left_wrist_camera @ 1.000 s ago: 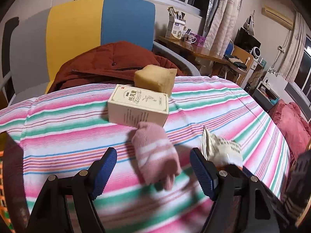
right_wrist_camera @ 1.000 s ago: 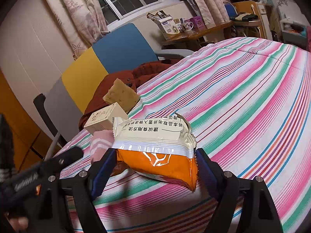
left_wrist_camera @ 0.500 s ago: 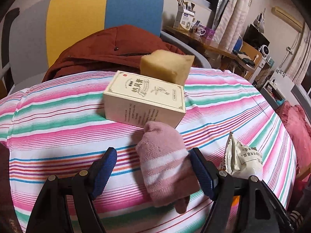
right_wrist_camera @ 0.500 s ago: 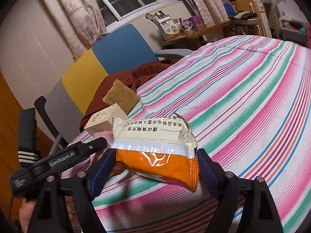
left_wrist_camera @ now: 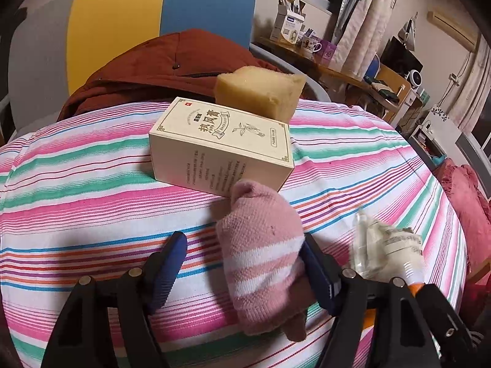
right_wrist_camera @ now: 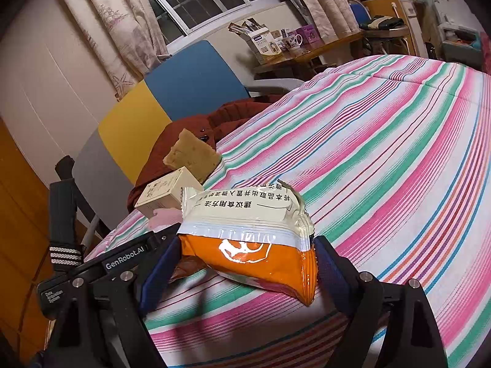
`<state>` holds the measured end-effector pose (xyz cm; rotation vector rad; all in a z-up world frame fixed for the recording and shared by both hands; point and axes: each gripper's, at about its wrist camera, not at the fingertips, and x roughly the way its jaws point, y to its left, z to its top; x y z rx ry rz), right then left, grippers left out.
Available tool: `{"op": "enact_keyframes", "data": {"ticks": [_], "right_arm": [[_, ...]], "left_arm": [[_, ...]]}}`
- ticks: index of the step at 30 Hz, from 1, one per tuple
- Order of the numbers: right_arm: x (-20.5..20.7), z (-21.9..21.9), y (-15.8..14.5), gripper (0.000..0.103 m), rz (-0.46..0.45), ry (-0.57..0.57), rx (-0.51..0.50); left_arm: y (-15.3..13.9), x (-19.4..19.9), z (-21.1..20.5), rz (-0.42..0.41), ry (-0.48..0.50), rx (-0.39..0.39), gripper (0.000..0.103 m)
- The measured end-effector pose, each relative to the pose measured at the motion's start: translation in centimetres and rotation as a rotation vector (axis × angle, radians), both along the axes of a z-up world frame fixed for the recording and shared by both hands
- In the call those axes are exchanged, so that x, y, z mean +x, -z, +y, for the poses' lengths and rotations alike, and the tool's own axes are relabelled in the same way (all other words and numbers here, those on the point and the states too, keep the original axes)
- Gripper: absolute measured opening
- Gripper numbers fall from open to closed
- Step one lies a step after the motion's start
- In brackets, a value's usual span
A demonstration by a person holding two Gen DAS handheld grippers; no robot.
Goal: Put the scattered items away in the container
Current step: 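Close the left tool on the pink sock and lift it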
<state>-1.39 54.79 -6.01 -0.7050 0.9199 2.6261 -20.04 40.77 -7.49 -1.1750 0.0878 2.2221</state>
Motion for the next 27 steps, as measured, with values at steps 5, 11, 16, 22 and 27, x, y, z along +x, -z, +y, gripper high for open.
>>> {"op": "enact_keyframes", "data": {"ticks": [5,11,16,22,27], "right_arm": [[-0.3,-0.7,-0.9,0.093,0.008,-0.008,0.042],[-1.9,-1.6,-1.7,0.099,-0.059,-0.005,0.13],[-3.5,-1.7,-1.4,0.099,-0.14,0.0,0.178],[-4.1,-1.4,-0.6,0.096,-0.155,-0.034,0.151],[-4.0,-1.8,-0.6,0.086,-0.133,-0.062,0.161]], "left_arm": [[0.1,-0.2,-0.2,-0.014,-0.001,0.016,0.076],[0.1,-0.2,-0.2,-0.02,0.002,0.022,0.078],[0.1,-0.4,-0.5,-0.03,0.0,0.043,0.077],[0.0,-0.3,-1.1,-0.015,-0.022,0.036,0.063],[-0.2,0.2,-1.8,-0.016,-0.015,0.048,0.042]]}}
